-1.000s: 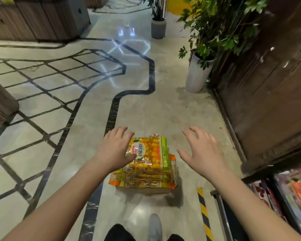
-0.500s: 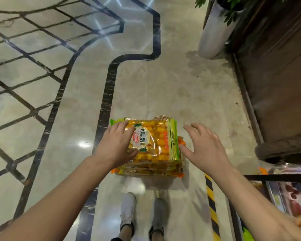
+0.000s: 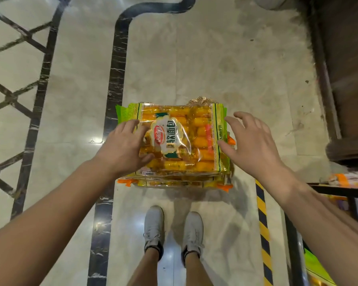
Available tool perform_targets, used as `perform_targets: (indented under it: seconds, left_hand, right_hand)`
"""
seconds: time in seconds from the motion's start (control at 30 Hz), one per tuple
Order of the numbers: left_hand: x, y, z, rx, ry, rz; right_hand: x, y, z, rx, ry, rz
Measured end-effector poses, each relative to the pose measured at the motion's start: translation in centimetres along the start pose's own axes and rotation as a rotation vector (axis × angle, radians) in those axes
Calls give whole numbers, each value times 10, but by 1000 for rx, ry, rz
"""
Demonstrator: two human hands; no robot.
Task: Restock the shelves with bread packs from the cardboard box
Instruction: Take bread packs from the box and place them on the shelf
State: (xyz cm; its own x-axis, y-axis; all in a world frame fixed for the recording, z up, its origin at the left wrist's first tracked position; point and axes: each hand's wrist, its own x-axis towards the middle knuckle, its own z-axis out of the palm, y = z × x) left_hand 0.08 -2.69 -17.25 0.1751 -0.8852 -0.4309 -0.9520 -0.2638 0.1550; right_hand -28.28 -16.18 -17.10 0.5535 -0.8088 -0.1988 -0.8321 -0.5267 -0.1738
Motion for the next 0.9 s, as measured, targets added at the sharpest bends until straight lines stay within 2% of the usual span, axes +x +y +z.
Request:
perform_targets:
  seconds: [0.1, 0.2, 0.43, 0.6, 0.73, 0.8, 0.9]
  left_hand:
    - [12, -8, 6, -221, -62, -106]
    - [22, -17, 16, -499, -91, -284]
    - [37, -36, 46, -916, -44, -605]
    - [42, -39, 57, -1011, -57, -681]
    - [42, -47, 65, -908, 195, -725]
    - [41, -50, 67, -849, 150, -774]
    - [40, -46, 68, -1133, -35, -721]
  right_hand:
    - [8, 5, 13, 62, -54, 45]
    - [16, 9, 24, 207, -113, 141]
    - [30, 16, 52, 513, -258, 357]
    - [33, 15, 60, 640, -357, 451]
    - [35, 15, 62, 688, -377, 470]
    - [37, 17, 64, 704, -385, 499]
    - [42, 20, 67, 749, -410, 547]
